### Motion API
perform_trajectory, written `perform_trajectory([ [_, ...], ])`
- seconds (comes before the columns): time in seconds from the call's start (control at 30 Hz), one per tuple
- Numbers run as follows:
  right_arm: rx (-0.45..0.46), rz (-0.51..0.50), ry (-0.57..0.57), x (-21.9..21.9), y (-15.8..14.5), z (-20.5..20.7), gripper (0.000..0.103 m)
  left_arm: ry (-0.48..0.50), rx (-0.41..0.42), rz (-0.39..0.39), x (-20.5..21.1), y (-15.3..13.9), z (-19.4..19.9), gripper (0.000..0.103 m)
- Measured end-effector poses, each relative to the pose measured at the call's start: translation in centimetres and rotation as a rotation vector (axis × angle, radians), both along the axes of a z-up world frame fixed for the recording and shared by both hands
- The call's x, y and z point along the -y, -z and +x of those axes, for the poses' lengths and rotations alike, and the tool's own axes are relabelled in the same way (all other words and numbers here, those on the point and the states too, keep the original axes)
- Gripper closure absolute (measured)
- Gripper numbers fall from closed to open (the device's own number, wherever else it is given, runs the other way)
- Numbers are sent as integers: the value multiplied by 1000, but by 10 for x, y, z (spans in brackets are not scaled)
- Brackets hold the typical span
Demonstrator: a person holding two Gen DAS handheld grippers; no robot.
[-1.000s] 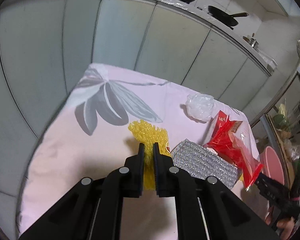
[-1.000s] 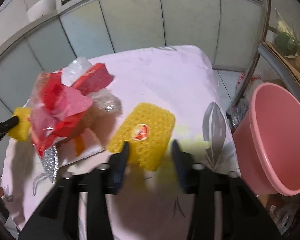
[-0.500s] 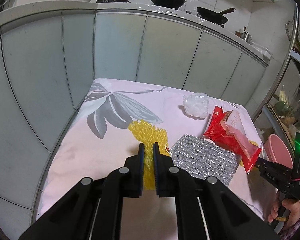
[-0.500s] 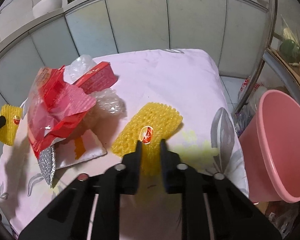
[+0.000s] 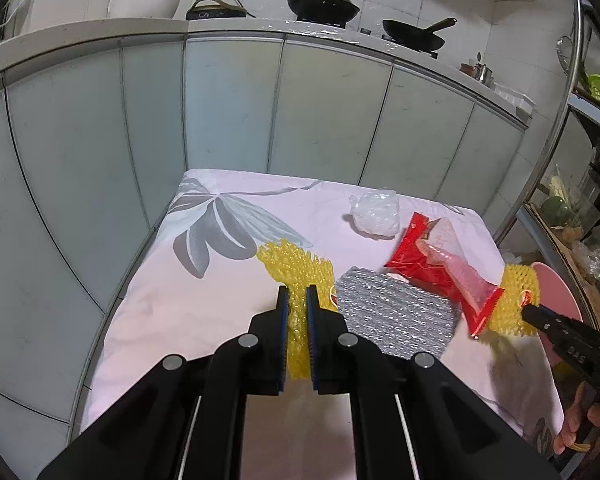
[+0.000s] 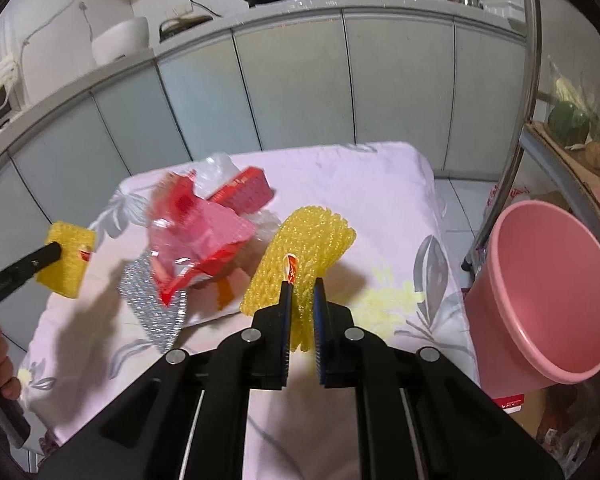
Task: Collect trash
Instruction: 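Close the left gripper on one yellow foam net while the right grips another, then carry both yellow foam nets with both grippers over the pink bucket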
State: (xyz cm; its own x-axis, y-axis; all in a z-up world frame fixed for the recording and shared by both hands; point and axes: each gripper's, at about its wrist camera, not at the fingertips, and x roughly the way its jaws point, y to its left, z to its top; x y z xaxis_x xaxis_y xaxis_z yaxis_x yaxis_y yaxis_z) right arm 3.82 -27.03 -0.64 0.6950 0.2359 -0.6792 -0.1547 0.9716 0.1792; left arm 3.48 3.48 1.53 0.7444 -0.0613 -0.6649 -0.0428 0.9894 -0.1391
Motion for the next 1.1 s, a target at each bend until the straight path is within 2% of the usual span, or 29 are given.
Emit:
perform_trajectory([
  [0.53,49,63,74,42,-15,-26,93,94,47,17,53,-24,-14,95],
  [1.1,79,101,231,116,-17,-44,93,306,60,50,149,-26,-5,95],
])
